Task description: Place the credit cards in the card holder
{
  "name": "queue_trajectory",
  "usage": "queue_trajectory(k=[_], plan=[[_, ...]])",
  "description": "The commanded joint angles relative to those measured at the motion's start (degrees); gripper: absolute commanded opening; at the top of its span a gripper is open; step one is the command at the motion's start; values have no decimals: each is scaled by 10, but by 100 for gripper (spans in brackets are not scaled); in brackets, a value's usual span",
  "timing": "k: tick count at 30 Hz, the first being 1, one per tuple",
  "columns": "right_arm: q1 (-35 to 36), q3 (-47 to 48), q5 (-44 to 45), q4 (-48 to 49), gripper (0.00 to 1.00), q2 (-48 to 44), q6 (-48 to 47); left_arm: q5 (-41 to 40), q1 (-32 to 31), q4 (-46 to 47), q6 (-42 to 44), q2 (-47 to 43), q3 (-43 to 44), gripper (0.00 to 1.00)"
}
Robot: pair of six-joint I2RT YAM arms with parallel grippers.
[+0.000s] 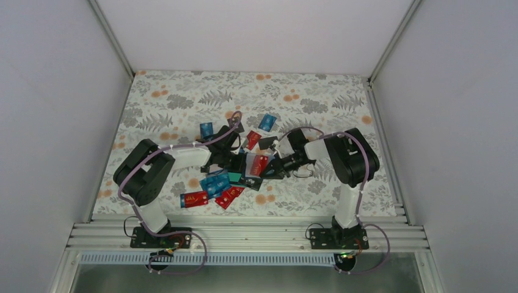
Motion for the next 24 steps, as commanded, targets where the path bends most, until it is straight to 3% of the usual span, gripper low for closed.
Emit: queue_trajectory(k=[1, 4, 8, 15, 24], plan=[[33, 32, 9, -35, 5, 41, -16, 4, -4, -9, 26, 16, 14, 3], [40, 47, 21, -59, 10, 49, -34, 5, -4, -13, 31, 19, 20, 3], [40, 58, 65, -88, 34, 44, -36, 5, -3, -14, 33, 20, 21, 3], [40, 64, 113, -120, 64, -16, -23, -4, -1, -15, 32, 21, 22, 2], [40, 91, 221, -176, 76, -57, 9, -21, -1, -24, 29, 21, 25, 2]])
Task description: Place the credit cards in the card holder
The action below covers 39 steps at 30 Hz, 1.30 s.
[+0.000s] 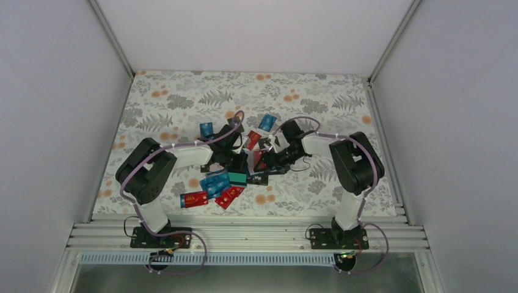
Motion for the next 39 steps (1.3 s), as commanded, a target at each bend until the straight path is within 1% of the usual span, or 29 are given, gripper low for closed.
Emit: queue_trajectory(k=[1, 7, 11, 17, 20, 22, 30, 34, 39], plan=[[3, 16, 114, -50, 76, -15, 20, -19, -1, -16, 6, 9, 6, 2], [3, 34, 143, -62, 76, -42, 42, -35, -2, -22, 0, 5, 8, 2], [3, 48, 163, -57, 72, -56, 58, -49, -1, -23, -9, 5, 8, 2], [3, 56, 185, 4, 56, -57, 89, -69, -1, -13, -23, -9, -1, 2], [2, 67, 212, 26, 51, -50, 100, -72, -1, -7, -27, -14, -1, 2], [3, 79, 223, 34, 46, -41, 103, -75, -1, -7, -27, -16, 2, 2], [4, 116, 258, 44, 45, 13, 110, -90, 0, -9, -26, -11, 6, 2], [8, 118, 283, 41, 45, 23, 113, -89, 1, -5, -24, -10, 5, 2], [19, 118, 275, 47, 45, 37, 112, -92, 1, -6, -26, -4, 7, 2]])
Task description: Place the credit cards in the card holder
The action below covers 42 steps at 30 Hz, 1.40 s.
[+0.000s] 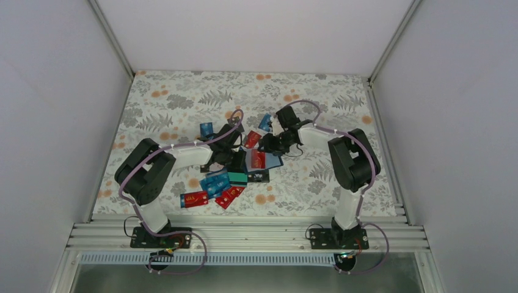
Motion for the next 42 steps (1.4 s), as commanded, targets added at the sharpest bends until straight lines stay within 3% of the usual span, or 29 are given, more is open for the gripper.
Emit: queue_trajectory(k=[1, 15, 24, 42], plan=[[20, 11, 9, 12, 45, 17, 1, -22, 2, -5, -4, 4, 6, 2], [57, 55, -6, -4, 42, 46, 2, -24, 2, -13, -2, 22, 16, 2], [58, 28, 47, -34, 44, 1, 14, -32, 2, -14, -3, 19, 14, 2], [95, -4, -36, 10, 43, -31, 57, -29, 0, -10, -9, 14, 12, 2]])
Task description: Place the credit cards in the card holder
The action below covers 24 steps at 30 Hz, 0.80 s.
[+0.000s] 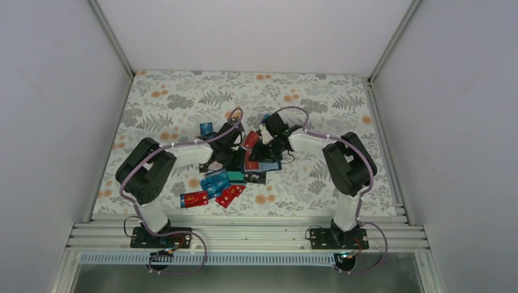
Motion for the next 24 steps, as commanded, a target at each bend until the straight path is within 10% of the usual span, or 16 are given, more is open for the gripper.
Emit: queue_trajectory(k=[1, 11, 24], plan=[[19, 5, -29, 16, 43, -25, 7, -20, -1, -3, -4, 4, 2, 3], [14, 0, 83, -39, 43, -95, -28, -45, 10, 12, -15, -56, -24, 4], [98, -114, -78, 101, 46, -189, 30, -175, 10, -149, -116, -210, -84, 2]])
